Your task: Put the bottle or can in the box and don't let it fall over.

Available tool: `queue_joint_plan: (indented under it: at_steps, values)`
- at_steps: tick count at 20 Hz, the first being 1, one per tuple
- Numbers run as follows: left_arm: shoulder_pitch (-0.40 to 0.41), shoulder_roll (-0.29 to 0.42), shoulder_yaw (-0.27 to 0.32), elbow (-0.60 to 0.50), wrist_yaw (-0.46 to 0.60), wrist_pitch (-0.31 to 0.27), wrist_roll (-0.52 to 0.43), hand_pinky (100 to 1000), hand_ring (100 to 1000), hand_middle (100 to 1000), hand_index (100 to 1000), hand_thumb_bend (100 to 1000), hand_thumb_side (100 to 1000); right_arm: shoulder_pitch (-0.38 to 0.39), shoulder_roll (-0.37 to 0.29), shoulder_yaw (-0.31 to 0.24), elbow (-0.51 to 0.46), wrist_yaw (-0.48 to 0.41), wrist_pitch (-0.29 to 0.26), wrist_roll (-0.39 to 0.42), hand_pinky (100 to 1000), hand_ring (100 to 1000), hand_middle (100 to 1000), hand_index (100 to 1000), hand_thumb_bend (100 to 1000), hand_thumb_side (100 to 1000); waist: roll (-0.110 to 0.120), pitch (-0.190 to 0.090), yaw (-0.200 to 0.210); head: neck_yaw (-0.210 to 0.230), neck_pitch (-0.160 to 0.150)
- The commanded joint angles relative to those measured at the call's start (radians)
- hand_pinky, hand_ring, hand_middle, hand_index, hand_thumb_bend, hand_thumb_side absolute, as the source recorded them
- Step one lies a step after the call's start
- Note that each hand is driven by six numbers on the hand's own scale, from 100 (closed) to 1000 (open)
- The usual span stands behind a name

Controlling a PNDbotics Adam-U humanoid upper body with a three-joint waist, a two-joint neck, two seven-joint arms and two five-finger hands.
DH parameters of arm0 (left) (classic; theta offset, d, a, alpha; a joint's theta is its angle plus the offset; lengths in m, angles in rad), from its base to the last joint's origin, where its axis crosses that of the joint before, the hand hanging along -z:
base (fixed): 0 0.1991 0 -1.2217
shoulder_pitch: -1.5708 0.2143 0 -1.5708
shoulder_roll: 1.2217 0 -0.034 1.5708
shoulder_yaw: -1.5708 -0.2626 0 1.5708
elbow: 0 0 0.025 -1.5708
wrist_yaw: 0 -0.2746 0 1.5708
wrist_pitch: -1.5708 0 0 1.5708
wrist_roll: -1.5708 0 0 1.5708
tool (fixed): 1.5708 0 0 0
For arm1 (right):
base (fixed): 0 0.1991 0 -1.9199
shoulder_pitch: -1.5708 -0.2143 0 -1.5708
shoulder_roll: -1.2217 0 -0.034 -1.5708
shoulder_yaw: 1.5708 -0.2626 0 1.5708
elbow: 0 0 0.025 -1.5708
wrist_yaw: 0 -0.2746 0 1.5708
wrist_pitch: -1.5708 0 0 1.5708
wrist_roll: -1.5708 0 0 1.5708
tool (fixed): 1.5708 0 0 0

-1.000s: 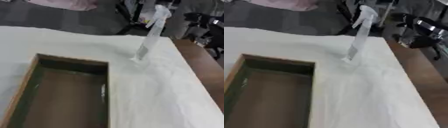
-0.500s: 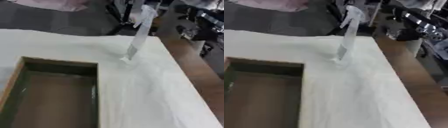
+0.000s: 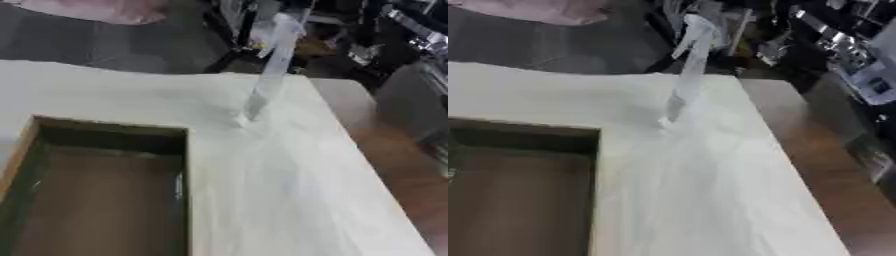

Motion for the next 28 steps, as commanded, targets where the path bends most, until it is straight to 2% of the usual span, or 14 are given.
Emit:
queue_joint_plan:
  at_steps: [1, 10, 17, 25, 27, 28]
  values:
    - [0.000, 0.011, 0.010, -0.020, -0.006, -0.002, 0.001, 595, 371, 760, 844, 138, 826, -0.019, -0.048, -0.009, -0.013, 0.010, 0.002, -0.013, 915, 1000, 1000, 906, 235, 324, 0.001, -0.014, 0.003, 0.007, -0.016]
    - [0.004, 0.005, 0.022, -0.020, -0.023, -0.011, 0.011, 593, 369, 759, 843, 136, 827, 0.000, -0.042, -0.020, -0.025, 0.016, -0.022, -0.024, 923, 1000, 1000, 913, 284, 338, -0.018, 0.001, 0.040, -0.018, -0.027]
    - [0.007, -0.013, 0.028, -0.020, -0.029, -0.009, 0.019, 597, 369, 760, 843, 137, 828, 0.010, -0.049, -0.030, -0.021, -0.003, -0.050, 0.000, 925, 1000, 1000, 918, 328, 345, -0.017, 0.003, 0.058, -0.040, -0.035]
    - [0.005, -0.013, 0.025, -0.020, -0.032, -0.010, 0.016, 598, 367, 760, 843, 137, 830, 0.014, -0.051, -0.039, -0.009, -0.005, -0.056, -0.025, 932, 1000, 1000, 920, 339, 332, -0.016, 0.012, 0.060, -0.053, -0.070]
    - [0.005, -0.013, 0.024, -0.020, -0.032, -0.011, 0.015, 597, 367, 760, 843, 136, 830, 0.014, -0.052, -0.040, -0.008, -0.011, -0.059, -0.032, 933, 1000, 1000, 919, 353, 306, -0.015, 0.014, 0.062, -0.057, -0.075]
    - [0.005, -0.014, 0.024, -0.020, -0.034, -0.011, 0.014, 597, 366, 760, 843, 136, 831, 0.015, -0.052, -0.040, -0.008, -0.014, -0.062, -0.034, 933, 1000, 1000, 919, 339, 326, -0.015, 0.015, 0.063, -0.060, -0.076]
